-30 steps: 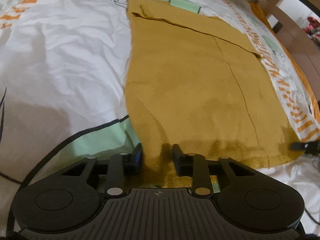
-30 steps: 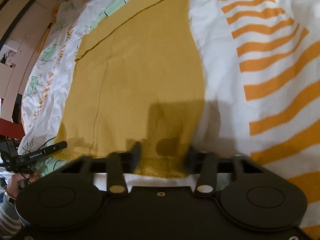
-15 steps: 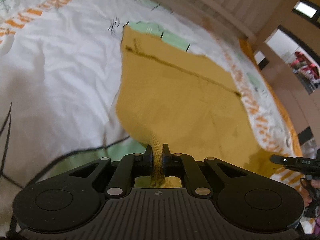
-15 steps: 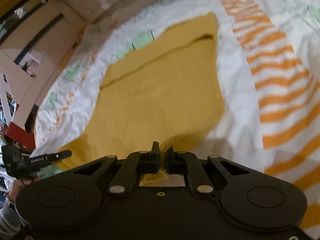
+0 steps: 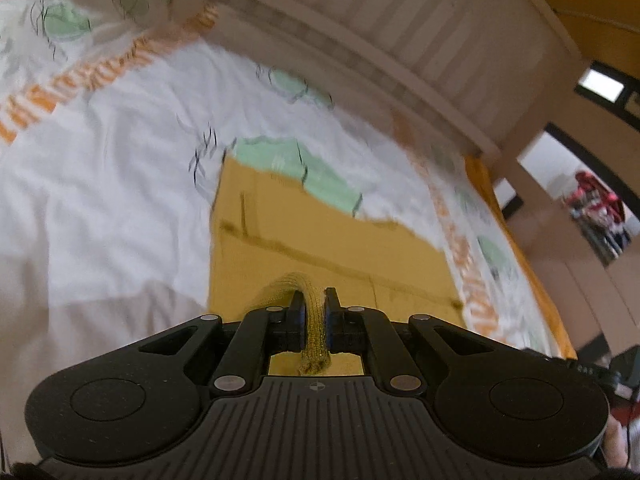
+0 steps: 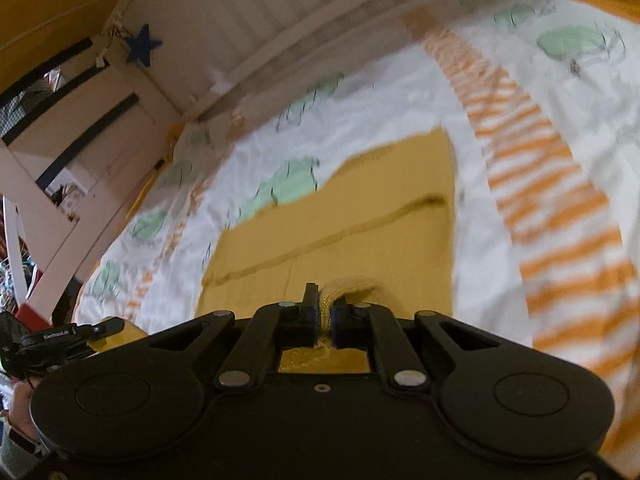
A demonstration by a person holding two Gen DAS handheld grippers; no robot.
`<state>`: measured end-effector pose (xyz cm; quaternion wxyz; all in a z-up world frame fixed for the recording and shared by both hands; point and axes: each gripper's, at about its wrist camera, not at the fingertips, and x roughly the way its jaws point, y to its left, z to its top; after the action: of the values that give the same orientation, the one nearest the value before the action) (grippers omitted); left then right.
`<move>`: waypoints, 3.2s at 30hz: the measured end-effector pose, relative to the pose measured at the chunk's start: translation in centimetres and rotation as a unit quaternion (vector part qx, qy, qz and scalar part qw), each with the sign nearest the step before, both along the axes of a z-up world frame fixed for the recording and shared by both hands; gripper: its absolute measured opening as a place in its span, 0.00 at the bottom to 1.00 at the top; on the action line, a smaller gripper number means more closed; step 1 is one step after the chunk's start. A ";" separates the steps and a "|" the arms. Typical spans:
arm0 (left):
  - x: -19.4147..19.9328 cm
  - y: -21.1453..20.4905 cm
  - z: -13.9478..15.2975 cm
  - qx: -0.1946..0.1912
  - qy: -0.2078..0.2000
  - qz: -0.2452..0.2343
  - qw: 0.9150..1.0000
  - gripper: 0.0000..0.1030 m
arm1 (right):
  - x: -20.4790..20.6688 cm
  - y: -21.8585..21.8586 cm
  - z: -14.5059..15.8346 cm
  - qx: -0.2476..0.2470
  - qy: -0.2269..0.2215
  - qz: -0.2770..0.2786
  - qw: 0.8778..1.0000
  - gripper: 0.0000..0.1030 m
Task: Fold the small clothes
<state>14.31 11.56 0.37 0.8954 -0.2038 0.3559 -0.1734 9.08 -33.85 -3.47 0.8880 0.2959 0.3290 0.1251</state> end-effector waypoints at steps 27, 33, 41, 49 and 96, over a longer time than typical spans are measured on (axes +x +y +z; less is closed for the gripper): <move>19.7 -1.8 -6.2 0.005 0.015 0.082 0.996 0.08 | 20.1 -2.5 -6.8 -0.044 0.006 -0.084 0.996 0.11; 21.0 -1.6 -7.9 0.013 0.031 0.083 0.996 0.10 | 20.9 -2.9 -8.3 -0.047 0.021 -0.091 0.994 0.11; 20.8 -1.5 -7.3 0.043 0.031 0.082 0.995 0.22 | 21.4 -3.2 -8.3 -0.045 0.026 -0.114 0.992 0.19; 19.7 -1.1 -5.4 0.110 -0.006 0.125 0.986 0.38 | 20.6 -3.1 -5.2 -0.115 -0.004 -0.136 0.984 0.63; 14.8 -3.7 -9.5 0.158 0.097 -0.027 0.982 0.43 | 28.0 16.6 -4.8 -0.300 0.041 0.025 0.953 0.66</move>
<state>29.14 7.85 -9.11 0.8727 -0.0660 0.4690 -0.1184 37.03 -17.21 -8.23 0.9180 0.0121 0.3951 0.0303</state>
